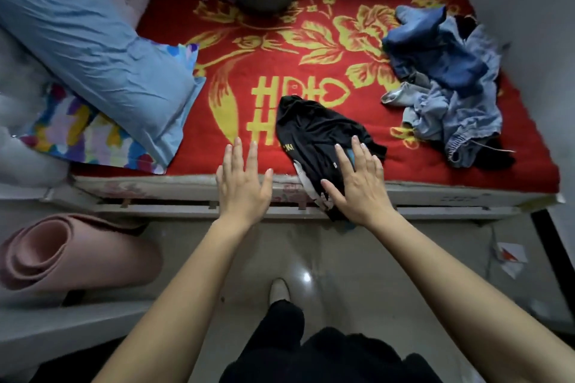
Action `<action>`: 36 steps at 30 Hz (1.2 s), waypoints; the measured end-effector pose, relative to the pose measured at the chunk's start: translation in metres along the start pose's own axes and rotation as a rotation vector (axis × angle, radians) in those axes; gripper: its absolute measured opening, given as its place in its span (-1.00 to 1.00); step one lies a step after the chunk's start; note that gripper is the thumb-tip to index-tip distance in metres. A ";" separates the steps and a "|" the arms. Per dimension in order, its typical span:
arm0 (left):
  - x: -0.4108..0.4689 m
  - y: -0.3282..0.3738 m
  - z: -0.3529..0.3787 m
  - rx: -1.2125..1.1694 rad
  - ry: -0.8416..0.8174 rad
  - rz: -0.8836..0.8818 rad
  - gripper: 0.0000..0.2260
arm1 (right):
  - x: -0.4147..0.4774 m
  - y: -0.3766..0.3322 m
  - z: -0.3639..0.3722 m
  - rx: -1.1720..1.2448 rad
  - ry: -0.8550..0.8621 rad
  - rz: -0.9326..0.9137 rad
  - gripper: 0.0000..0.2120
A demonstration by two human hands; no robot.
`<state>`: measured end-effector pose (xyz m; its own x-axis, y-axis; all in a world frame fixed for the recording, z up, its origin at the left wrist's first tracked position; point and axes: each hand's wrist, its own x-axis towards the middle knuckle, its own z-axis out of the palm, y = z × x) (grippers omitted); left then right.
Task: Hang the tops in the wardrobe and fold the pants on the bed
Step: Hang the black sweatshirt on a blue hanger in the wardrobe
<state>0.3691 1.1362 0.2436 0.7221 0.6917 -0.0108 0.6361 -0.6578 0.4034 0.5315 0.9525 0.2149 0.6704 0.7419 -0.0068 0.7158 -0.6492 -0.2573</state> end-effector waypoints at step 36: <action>0.442 0.021 0.353 -0.017 -0.292 -0.262 -0.39 | 0.384 0.229 0.256 0.248 -0.289 0.152 -0.35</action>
<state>0.7980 1.3229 -0.0754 0.5847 0.7198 -0.3743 0.8062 -0.4638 0.3675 0.9025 1.1313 -0.0935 0.6570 0.6803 -0.3247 0.5205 -0.7210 -0.4574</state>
